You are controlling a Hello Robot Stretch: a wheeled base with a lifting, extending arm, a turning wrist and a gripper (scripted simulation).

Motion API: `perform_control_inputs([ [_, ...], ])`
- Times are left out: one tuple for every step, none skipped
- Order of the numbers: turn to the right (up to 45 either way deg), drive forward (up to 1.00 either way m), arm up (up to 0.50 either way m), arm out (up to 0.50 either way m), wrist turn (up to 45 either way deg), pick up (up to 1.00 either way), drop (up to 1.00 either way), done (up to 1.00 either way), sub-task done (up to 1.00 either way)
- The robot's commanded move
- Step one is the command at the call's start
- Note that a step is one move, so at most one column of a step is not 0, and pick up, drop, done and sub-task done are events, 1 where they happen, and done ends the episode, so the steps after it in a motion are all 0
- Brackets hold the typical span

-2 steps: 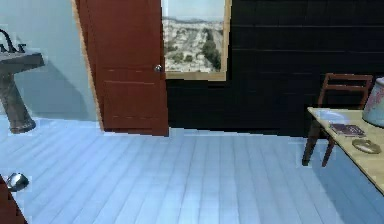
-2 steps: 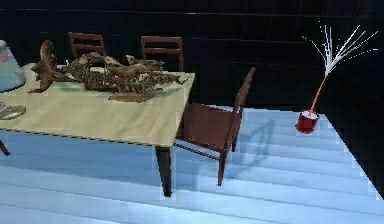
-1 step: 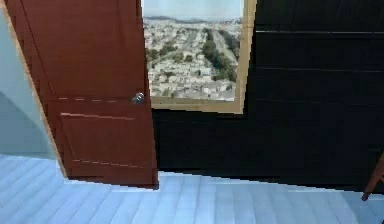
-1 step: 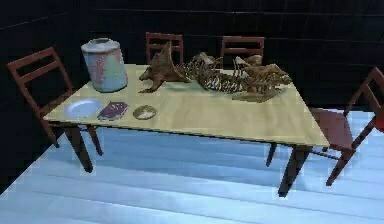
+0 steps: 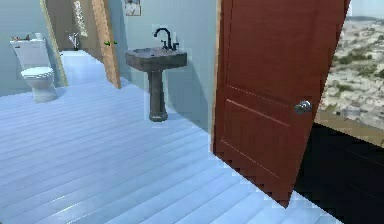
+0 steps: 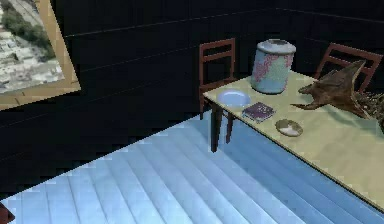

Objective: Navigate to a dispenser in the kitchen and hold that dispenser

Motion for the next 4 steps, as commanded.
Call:
perform_control_inputs([
  [0.0,0.4,0.0,0.0,0.0,0.0,0.0,0.0,0.0],
  [-42.0,0.0,0.0,0.0,0.0,0.0,0.0,0.0,0.0],
  [0.0,1.0,0.0,0.0,0.0,0.0,0.0,0.0,0.0],
  [0.0,0.35,0.0,0.0,0.0,0.0,0.0,0.0,0.0],
])
